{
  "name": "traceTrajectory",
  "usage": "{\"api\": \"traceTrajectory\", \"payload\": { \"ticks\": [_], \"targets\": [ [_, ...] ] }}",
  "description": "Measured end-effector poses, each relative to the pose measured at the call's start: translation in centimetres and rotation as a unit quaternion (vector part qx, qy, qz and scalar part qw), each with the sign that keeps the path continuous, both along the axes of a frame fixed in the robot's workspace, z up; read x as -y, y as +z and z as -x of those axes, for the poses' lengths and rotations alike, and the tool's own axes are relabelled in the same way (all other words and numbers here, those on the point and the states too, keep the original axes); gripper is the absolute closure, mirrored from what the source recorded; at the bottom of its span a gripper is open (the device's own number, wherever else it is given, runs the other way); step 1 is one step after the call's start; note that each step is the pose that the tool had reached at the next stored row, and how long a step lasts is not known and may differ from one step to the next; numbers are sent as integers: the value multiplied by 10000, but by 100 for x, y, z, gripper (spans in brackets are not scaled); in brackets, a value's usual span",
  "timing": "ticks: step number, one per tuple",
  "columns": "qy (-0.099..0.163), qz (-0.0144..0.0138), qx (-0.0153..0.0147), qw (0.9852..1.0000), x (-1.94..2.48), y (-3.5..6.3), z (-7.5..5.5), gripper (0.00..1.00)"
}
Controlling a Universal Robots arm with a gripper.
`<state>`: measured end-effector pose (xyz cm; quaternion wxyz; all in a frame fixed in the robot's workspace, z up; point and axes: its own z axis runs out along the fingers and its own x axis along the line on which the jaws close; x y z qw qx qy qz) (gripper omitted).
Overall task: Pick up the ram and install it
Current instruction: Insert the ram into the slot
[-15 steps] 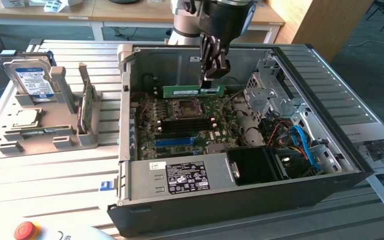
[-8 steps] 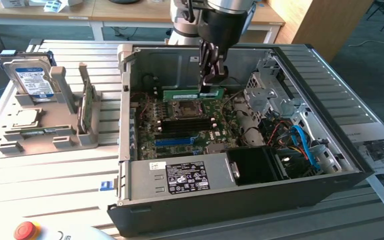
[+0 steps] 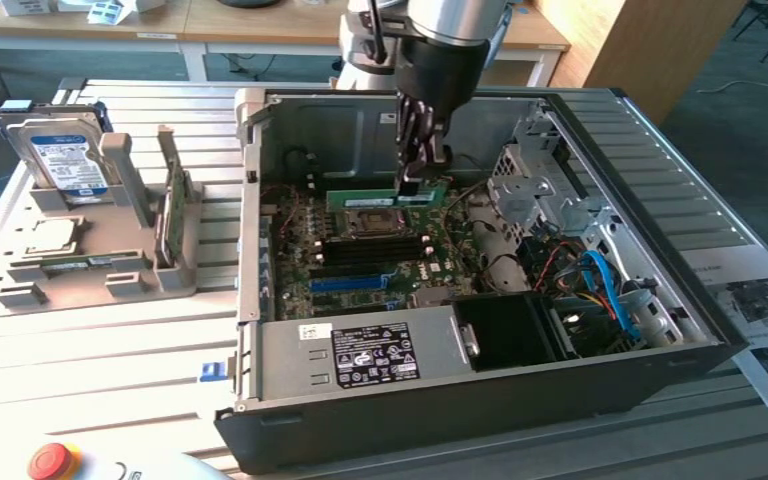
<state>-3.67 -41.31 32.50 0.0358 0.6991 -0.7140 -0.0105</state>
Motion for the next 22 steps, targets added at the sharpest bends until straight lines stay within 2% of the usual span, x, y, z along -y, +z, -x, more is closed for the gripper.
{"api": "traceTrajectory", "payload": {
  "ticks": [11, 22],
  "targets": [
    [-42, 0, 0, 10000, 0, -191, 0, 88],
    [-50, -2, 7, 10000, 0, -241, 0, 88]
  ]
}}
